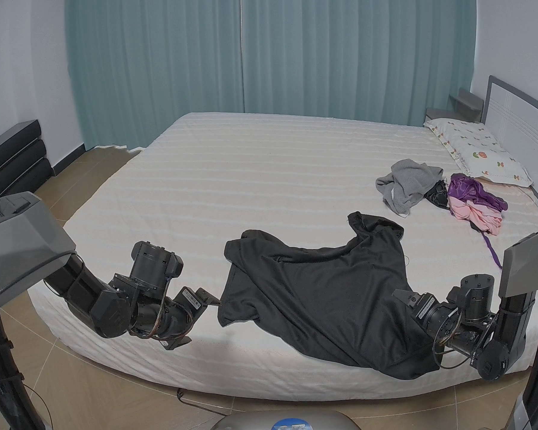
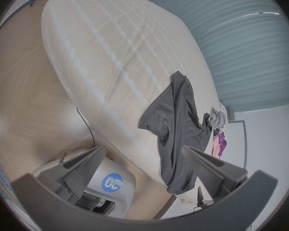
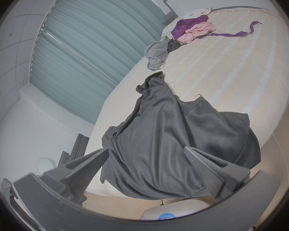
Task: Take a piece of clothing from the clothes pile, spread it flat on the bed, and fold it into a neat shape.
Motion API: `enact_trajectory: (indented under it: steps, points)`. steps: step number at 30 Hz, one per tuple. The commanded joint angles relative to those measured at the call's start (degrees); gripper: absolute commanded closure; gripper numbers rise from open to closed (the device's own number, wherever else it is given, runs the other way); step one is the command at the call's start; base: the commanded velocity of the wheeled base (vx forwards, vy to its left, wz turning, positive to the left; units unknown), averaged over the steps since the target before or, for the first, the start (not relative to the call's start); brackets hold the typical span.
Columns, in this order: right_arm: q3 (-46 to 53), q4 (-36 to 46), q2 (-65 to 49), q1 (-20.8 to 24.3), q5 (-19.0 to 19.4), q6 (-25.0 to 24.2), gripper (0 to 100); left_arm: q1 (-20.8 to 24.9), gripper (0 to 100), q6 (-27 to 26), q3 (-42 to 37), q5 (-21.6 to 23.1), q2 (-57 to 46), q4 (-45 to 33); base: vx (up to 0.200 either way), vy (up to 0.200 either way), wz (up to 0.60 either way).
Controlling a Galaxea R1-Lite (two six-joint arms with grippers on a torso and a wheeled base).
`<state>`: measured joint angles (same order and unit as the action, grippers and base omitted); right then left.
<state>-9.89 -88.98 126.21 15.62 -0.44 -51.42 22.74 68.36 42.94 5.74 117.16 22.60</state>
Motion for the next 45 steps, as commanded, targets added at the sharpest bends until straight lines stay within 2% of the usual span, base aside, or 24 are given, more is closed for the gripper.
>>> enact_trajectory:
  steps: [1, 16, 19, 22, 23, 25, 38, 44, 45]
  points:
    - [0.0, -0.8, 0.1, 0.0, 0.0, 0.0, 0, 0.1, 0, 0.0, 0.3, 0.0, 0.2, 0.0, 0.0, -0.2, 0.0]
    - [-0.1, -0.7, 0.2, 0.0, 0.1, 0.0, 0, 2.0, 0, -0.4, 0.4, -0.6, 1.2, 0.1, 0.0, -0.013, 0.0]
    - [-0.2, -0.8, 0.3, 0.0, 0.3, 0.0, 0, 2.0, 0, -3.1, 1.7, -5.0, 5.5, 0.1, 0.0, 0.0, 0.0]
    - [-0.1, -0.7, 0.3, 0.0, 0.5, 0.0, 0, 2.0, 0, -4.6, 4.3, -9.9, 10.1, 0.0, 0.0, 0.0, 0.0]
    - [-0.1, -0.7, 0.3, 0.0, 0.5, 0.0, 0, 2.0, 0, -4.6, 4.3, -9.9, 10.1, 0.0, 0.0, 0.0, 0.0]
    - [-0.1, -0.8, 0.4, 0.0, 0.7, 0.0, 0, 2.3, 0, -5.9, 6.4, -12.7, 11.5, -0.2, 0.0, 0.0, 0.0]
    - [-0.4, -0.8, 1.0, -0.2, 0.8, -0.1, 0, 2.5, 0, -7.4, 21.5, -13.9, 18.0, -7.8, 0.0, 0.0, 0.0]
    - [-0.5, -0.8, 1.6, -0.4, 0.8, -0.1, 0, 2.6, 0, -10.4, 25.6, -14.4, 19.8, -11.8, 0.0, 0.0, 0.0]
    - [-0.5, -0.8, 1.6, -0.4, 0.8, 0.0, 0, 2.6, 100, -10.6, 25.8, -14.6, 19.9, -11.8, 0.0, 0.0, 0.0]
